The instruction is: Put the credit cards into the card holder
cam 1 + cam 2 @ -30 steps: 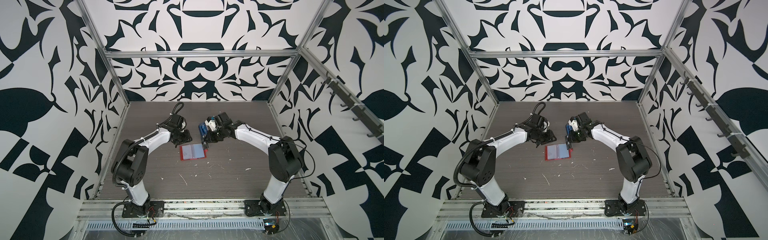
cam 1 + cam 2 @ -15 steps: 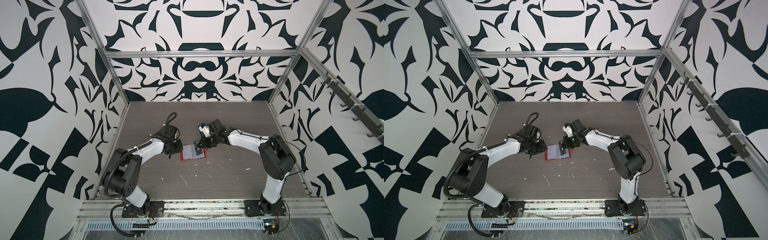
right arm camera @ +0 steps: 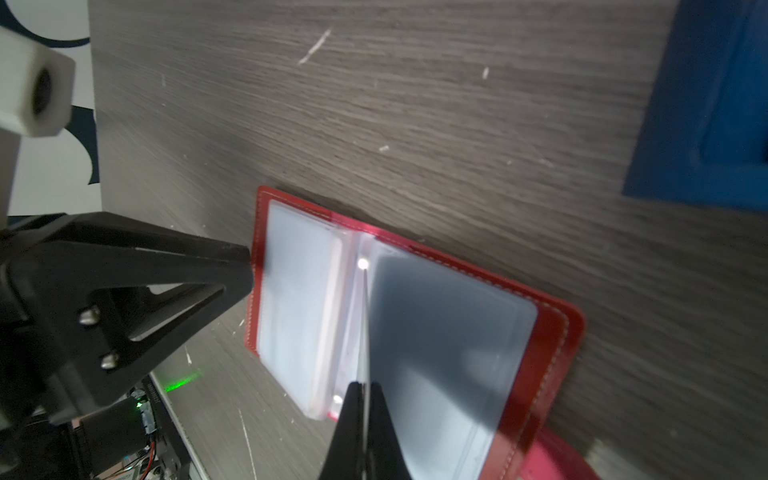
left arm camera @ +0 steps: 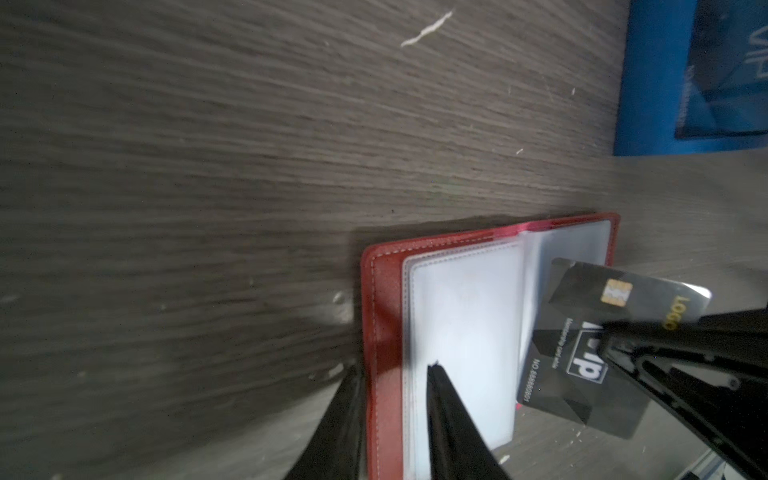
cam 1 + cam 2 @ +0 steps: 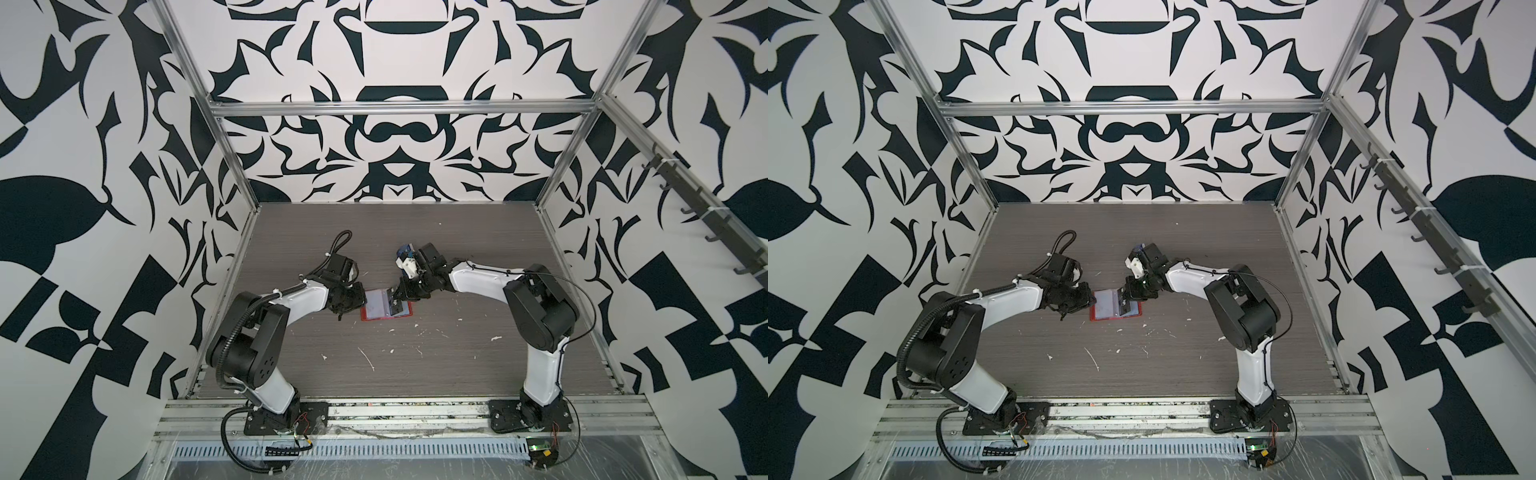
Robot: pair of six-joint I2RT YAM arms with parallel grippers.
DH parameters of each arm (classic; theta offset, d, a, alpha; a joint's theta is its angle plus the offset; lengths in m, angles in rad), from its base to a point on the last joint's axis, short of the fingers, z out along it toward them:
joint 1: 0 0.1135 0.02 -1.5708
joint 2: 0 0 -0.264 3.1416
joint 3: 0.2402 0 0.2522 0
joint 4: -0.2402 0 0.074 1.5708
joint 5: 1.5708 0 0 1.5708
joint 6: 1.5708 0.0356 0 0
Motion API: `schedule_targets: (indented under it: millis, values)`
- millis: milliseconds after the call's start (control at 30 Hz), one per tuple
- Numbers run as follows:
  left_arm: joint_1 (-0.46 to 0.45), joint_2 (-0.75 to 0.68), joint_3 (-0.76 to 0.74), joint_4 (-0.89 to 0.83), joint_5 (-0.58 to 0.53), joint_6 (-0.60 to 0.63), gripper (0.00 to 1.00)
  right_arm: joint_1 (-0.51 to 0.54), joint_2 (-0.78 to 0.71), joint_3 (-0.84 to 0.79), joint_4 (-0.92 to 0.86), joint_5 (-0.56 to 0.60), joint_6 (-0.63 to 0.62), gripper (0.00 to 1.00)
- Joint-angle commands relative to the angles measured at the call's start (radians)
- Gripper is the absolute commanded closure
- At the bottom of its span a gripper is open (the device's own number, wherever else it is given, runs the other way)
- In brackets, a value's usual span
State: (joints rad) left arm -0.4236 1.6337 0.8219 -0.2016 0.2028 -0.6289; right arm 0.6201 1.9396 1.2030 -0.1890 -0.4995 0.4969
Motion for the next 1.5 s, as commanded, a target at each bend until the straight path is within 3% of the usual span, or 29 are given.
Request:
schedule_targets:
  millis: [0, 100, 433, 1467]
  values:
    - [0.004, 0.029, -0.015, 0.022, 0.025, -0.015, 0.72, 0.007, -0.001, 0.018, -0.002, 0.024, 0.002, 1.0]
    - [0.003, 0.039, -0.012, 0.027, 0.026, -0.021, 0.75, 0.008, 0.004, 0.021, -0.003, 0.024, 0.0, 1.0]
    - [0.003, 0.055, -0.003, 0.021, 0.023, -0.019, 1.0, 0.013, -0.002, 0.033, 0.021, 0.004, 0.006, 1.0]
    - [0.003, 0.033, -0.026, 0.016, 0.007, -0.027, 1.0, 0.012, 0.081, 0.059, 0.095, -0.099, 0.113, 1.0]
